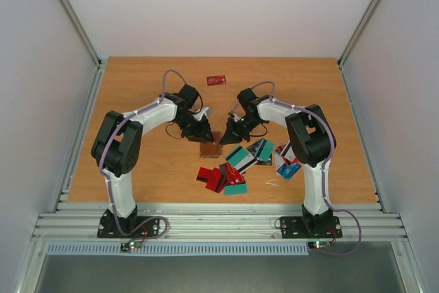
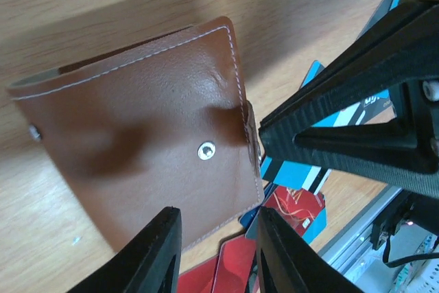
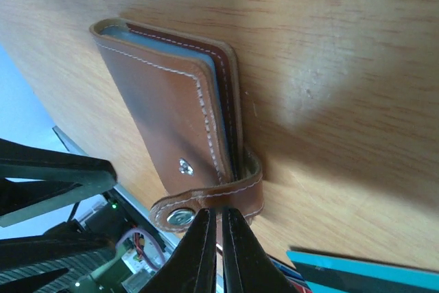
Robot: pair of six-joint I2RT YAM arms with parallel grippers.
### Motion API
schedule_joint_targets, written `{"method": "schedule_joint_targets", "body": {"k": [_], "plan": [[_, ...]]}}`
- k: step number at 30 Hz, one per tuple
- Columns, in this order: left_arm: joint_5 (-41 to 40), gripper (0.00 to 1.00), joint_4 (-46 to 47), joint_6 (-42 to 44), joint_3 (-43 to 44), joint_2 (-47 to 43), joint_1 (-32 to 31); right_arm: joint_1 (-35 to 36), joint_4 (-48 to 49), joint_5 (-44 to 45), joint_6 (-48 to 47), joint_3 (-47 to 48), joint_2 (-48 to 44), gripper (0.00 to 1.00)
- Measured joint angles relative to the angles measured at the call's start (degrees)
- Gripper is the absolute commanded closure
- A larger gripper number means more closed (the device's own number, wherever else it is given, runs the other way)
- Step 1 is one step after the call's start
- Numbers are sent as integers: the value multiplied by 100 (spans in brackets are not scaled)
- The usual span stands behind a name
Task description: Put the credit cards into the card holder
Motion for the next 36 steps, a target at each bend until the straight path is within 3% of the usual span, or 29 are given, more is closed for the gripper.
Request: {"method": "schedule_joint_targets", "body": {"k": [4,36], "plan": [[55,74,166,-133,7,243,-90,2,2,-39,-2,35,133,94],[188,75,1617,-997,-693,68,-127,76,-35,-136,-48,271,304,96]]}}
